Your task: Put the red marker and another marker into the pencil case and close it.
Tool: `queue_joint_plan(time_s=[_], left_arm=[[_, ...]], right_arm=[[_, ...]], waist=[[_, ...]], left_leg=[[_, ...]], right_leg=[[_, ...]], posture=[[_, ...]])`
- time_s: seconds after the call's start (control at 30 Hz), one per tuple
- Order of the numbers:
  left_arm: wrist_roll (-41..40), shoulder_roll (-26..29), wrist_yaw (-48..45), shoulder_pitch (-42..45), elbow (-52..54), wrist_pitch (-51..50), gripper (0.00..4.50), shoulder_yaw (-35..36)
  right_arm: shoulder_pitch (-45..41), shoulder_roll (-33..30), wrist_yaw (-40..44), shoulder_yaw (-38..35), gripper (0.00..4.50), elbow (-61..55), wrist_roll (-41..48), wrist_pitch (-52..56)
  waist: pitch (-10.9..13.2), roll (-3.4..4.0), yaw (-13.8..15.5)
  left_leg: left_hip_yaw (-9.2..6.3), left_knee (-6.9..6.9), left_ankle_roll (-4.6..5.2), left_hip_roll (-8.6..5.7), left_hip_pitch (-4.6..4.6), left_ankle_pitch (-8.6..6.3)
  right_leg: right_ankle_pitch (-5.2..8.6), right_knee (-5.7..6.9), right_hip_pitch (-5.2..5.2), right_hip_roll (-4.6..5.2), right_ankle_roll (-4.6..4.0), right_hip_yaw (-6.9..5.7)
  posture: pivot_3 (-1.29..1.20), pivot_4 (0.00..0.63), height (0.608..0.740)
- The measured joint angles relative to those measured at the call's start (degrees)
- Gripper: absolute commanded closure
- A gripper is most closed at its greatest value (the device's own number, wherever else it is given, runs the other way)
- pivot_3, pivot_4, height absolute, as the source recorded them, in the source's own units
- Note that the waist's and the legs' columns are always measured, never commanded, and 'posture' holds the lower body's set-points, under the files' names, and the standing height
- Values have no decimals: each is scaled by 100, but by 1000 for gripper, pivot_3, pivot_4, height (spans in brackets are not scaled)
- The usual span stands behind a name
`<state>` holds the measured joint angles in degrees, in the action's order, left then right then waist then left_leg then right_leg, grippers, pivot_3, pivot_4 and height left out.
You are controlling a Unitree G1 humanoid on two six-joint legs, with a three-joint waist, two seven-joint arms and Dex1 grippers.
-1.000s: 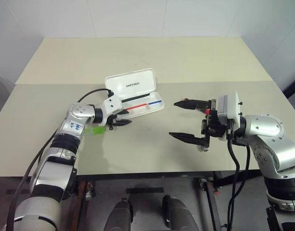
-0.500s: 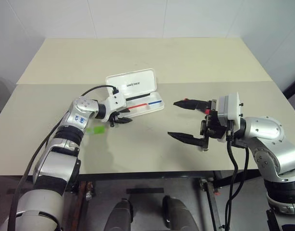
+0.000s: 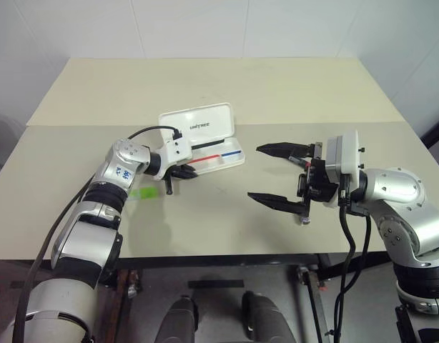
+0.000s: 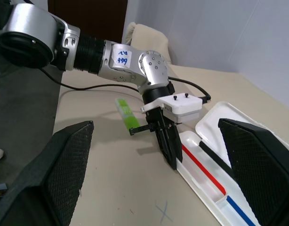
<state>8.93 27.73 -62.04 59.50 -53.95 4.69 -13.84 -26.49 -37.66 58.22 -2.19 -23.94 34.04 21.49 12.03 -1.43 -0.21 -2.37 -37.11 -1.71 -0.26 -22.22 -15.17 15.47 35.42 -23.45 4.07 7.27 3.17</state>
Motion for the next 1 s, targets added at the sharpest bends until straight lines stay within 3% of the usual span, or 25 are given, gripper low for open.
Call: queue_joint_plan(time_s=[0.33, 0.57, 1.0], left_arm=[[-691, 77, -1427, -989, 1504, 758, 4485, 152], [-733, 406, -1650, -1341, 2200, 599, 4485, 142], [-739, 580, -1006, -2363, 4572, -1822, 4485, 136]], right_arm=[[-158, 17, 18, 24, 0, 91, -8, -17], [-159, 78, 14, 99, 0, 126, -11, -25], [-10, 303, -145, 196, 0, 110, -19, -30]], waist=[[1, 0, 17], [1, 0, -4], [1, 1, -7]], left_leg=[[-4, 5, 5, 0, -45, -9], [-3, 2, 5, 3, -45, -9], [-1, 3, 5, 4, -28, -9]], right_leg=[[1, -12, -25, 8, 2, -6], [1, -28, -30, 2, 2, -5], [4, -18, -23, 2, -2, -1]], posture=[[0, 150, 740], [0, 150, 740], [0, 150, 740]])
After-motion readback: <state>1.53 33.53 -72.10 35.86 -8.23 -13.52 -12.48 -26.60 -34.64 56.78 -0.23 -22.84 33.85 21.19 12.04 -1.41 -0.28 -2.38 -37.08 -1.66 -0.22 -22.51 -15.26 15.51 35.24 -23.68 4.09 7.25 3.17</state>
